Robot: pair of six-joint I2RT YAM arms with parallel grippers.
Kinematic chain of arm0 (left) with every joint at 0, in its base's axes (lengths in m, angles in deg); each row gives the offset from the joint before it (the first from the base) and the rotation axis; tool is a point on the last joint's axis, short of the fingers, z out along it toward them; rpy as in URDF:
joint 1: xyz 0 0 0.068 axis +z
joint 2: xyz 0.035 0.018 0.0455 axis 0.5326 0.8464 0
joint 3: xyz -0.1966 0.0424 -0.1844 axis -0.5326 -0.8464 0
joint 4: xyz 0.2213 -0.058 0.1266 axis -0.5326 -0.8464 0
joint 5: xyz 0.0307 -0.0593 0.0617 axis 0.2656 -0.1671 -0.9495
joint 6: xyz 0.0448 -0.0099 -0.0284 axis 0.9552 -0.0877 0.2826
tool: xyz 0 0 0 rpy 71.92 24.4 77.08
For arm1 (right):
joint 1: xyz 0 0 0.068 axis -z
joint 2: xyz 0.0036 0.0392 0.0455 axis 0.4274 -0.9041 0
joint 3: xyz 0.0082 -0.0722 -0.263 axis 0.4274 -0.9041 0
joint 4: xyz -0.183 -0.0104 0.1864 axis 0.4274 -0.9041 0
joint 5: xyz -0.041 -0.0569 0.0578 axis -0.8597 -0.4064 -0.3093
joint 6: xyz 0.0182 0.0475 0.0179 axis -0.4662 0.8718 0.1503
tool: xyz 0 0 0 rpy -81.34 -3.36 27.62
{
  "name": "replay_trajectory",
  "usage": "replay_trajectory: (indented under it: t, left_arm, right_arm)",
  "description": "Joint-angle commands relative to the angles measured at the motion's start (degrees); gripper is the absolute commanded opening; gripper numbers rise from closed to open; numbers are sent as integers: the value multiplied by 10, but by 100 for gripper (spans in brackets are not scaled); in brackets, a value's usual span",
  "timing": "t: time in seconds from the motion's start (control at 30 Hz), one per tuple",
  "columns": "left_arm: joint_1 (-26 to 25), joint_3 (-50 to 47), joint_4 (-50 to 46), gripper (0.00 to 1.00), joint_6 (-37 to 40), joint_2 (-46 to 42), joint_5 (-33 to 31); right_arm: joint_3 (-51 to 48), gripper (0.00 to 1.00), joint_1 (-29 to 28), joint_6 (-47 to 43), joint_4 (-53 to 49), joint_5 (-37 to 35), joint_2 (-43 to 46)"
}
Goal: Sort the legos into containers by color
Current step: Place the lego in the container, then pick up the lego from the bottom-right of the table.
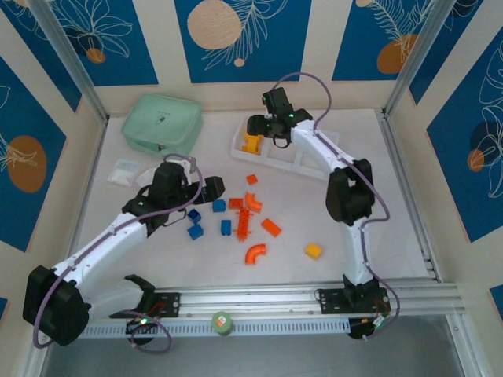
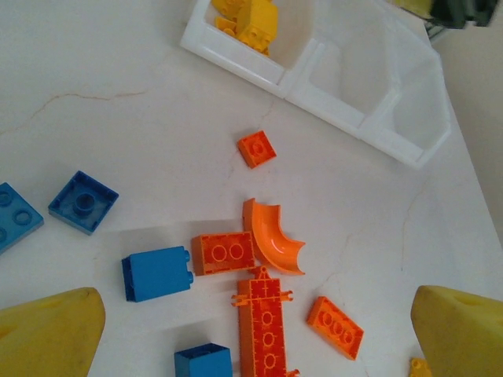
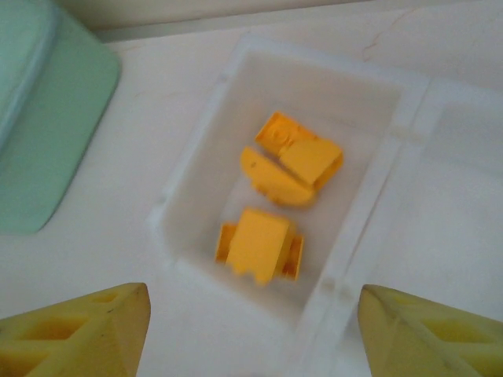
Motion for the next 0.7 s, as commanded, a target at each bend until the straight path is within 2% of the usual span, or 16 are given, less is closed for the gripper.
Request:
replay_trajectory:
  t: [0.0,0.17,0.4,0.67]
  left_arm:
    - [3,1,-11,99,1,-21,31]
    - [-12,-25,-7,99,-11,-49,40]
    - [-68,-76,30,99,-50,-76,21]
    - [-149,-116,88,99,-100,-69,-28]
  right_arm:
    - [-92,73,-8,9,-1,12,105]
    - [-255,76,-5,32,-30,6,230]
    - [-456,78,7,80,-77,25,377]
    - [-622,81,15,139,-94,60,471]
